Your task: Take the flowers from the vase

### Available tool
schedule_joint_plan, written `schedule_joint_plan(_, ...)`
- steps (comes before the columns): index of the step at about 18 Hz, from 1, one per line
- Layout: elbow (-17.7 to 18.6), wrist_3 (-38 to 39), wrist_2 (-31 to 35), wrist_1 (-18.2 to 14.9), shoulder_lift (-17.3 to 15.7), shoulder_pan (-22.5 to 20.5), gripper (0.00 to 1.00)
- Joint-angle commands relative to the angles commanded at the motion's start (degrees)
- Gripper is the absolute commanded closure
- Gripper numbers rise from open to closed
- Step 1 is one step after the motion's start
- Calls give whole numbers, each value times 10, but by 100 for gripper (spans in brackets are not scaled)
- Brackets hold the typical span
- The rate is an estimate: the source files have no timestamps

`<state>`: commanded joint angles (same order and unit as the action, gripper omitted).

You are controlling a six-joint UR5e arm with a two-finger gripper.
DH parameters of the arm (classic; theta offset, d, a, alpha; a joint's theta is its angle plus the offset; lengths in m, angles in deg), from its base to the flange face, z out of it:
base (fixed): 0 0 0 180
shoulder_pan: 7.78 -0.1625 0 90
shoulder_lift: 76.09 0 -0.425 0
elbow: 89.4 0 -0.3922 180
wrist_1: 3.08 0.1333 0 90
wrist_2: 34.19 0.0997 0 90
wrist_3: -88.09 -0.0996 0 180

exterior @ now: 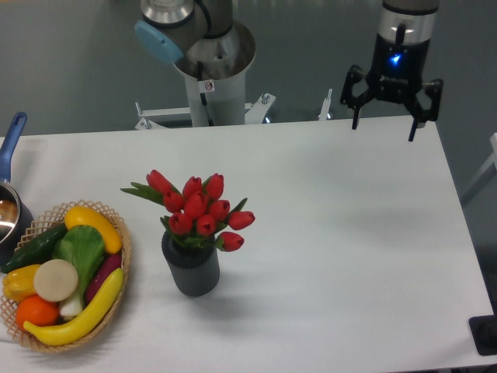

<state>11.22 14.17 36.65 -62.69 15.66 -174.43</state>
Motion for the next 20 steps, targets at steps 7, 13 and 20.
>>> schedule_joint_plan(7, 8, 21, -34, 15, 20, 18, 0)
schedule_joint_plan(13, 8, 28, -67, 21, 40, 74, 0)
schedule_joint_plan(20, 32, -9, -119, 56, 51, 86, 0)
